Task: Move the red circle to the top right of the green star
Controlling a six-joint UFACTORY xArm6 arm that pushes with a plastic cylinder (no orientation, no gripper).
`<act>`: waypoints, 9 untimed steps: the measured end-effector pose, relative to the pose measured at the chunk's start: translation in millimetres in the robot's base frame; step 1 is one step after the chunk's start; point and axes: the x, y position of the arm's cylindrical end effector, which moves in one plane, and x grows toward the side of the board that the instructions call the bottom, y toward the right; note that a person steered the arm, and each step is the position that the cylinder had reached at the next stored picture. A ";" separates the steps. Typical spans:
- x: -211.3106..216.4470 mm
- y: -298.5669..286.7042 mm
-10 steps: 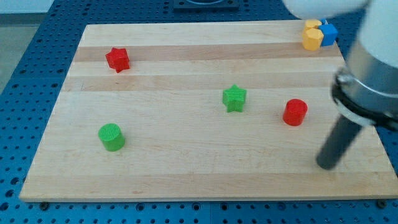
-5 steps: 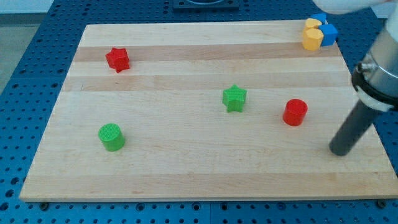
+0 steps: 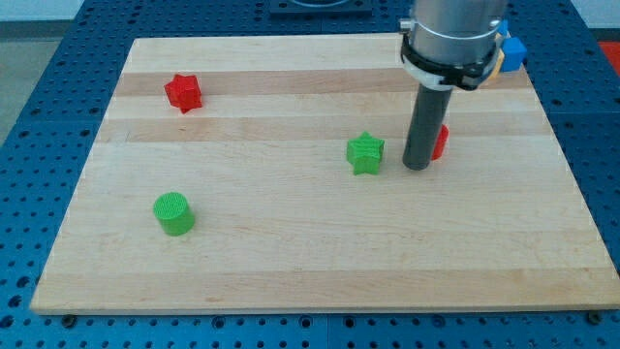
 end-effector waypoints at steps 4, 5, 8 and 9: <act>79.7 45.4; 30.7 51.0; -103.4 82.2; -106.5 84.8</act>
